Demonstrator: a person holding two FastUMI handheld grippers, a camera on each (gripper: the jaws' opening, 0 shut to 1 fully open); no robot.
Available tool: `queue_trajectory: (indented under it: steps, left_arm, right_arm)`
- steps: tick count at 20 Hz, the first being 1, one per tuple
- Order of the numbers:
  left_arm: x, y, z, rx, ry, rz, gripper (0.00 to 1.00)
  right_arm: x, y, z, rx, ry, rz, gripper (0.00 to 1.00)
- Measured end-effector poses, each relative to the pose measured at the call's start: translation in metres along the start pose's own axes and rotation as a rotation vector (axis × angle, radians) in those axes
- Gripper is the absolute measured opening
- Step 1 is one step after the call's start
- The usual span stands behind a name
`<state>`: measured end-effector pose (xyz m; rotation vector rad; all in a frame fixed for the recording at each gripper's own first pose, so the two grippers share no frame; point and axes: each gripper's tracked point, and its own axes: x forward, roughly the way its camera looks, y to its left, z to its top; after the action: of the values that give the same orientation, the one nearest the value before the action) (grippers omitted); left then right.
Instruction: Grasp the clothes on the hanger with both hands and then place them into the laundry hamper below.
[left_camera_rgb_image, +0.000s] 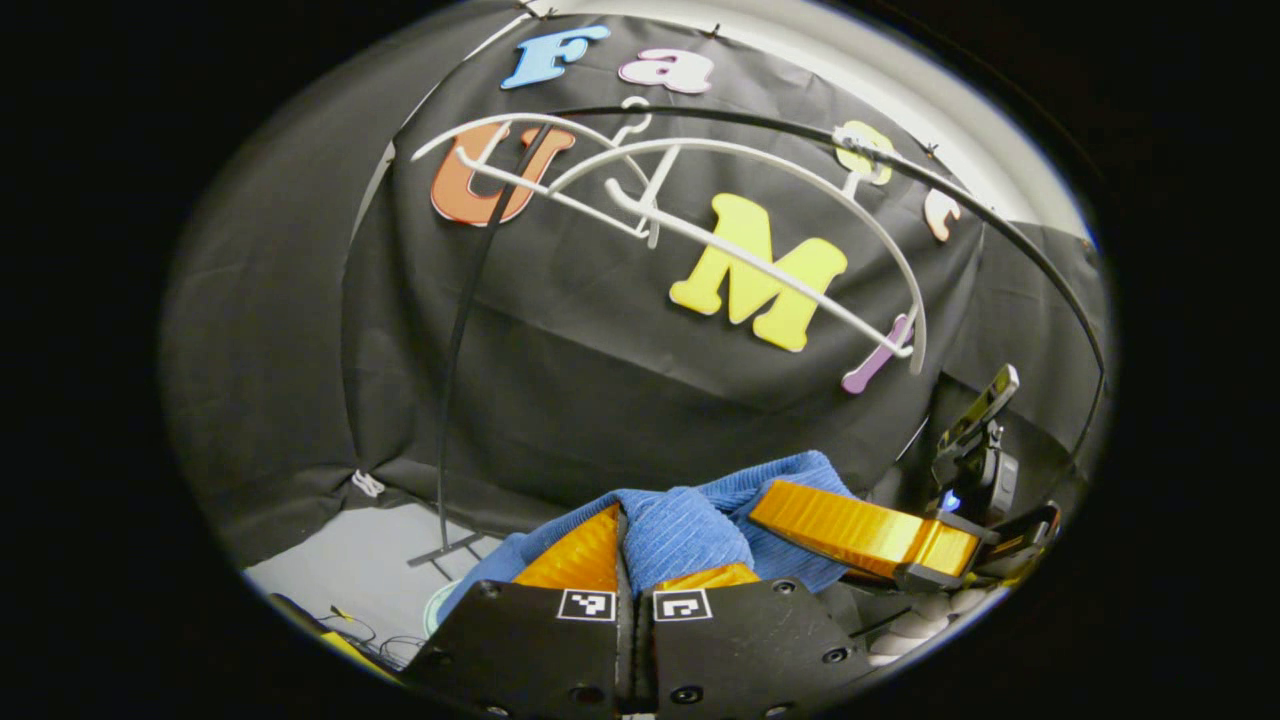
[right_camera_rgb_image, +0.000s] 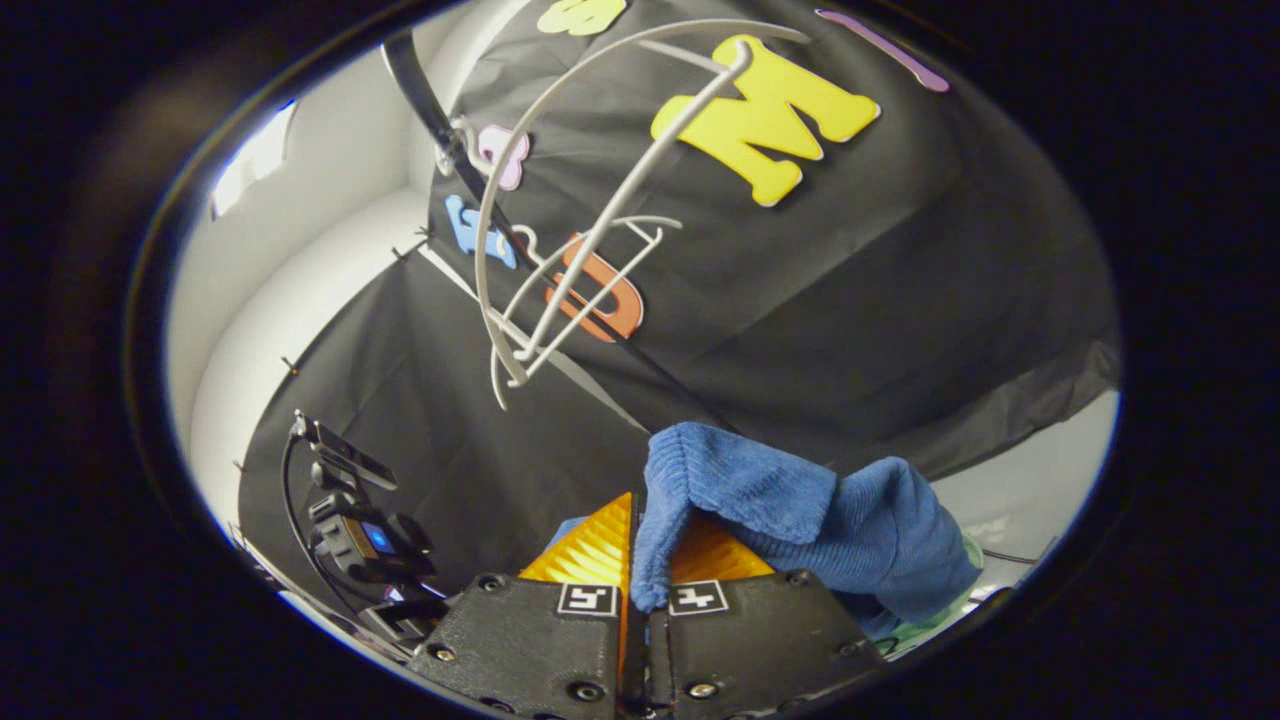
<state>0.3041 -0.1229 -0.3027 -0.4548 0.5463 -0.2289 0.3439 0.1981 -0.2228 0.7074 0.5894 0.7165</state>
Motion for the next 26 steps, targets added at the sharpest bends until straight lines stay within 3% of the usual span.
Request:
queue_trajectory:
  steps: [4, 5, 7, 8, 13, 15, 16, 17, 22, 24, 25, 26]
  left_arm:
    - [0.025, 0.024, -0.07, -0.083, 0.096, 0.03, 0.0]
    - [0.031, 0.032, -0.095, -0.103, 0.127, 0.04, 0.05]
    - [0.041, 0.042, -0.139, -0.127, 0.189, 0.06, 0.05]
    - [0.047, 0.047, -0.16, -0.141, 0.22, 0.072, 0.0]
    - [0.06, 0.07, -0.233, -0.177, 0.36, 0.132, 0.05]
    - [0.053, 0.073, -0.258, -0.184, 0.412, 0.149, 0.0]
    - [0.05, 0.075, -0.267, -0.184, 0.434, 0.162, 0.05]
    - [0.048, 0.078, -0.277, -0.182, 0.456, 0.176, 0.0]
    - [0.042, 0.09, -0.283, -0.166, 0.499, 0.231, 0.0]
    - [0.043, 0.1, -0.284, -0.125, 0.501, 0.266, 0.0]
    - [0.041, 0.097, -0.279, -0.12, 0.498, 0.257, 0.07]
    - [0.043, 0.094, -0.278, -0.119, 0.5, 0.234, 0.03]
  right_arm:
    - [0.014, -0.059, -0.058, -0.019, 0.111, -0.131, 0.04]
    - [0.012, -0.074, -0.073, -0.021, 0.141, -0.165, 0.05]
    - [0.01, -0.104, -0.107, -0.022, 0.208, -0.226, 0.04]
    - [0.011, -0.119, -0.125, -0.017, 0.245, -0.255, 0.05]
    - [0.014, -0.172, -0.169, -0.005, 0.354, -0.367, 0.05]
    - [0.018, -0.184, -0.184, -0.001, 0.399, -0.404, 0.05]
    - [0.014, -0.189, -0.194, 0.013, 0.423, -0.421, 0.05]
    - [0.015, -0.192, -0.201, 0.027, 0.437, -0.432, 0.05]
    - [0.012, -0.196, -0.208, 0.019, 0.459, -0.464, 0.05]
    - [0.014, -0.192, -0.208, 0.033, 0.444, -0.437, 0.05]
    - [0.014, -0.191, -0.208, 0.037, 0.439, -0.433, 0.07]
    - [0.014, -0.19, -0.204, 0.039, 0.425, -0.43, 0.04]
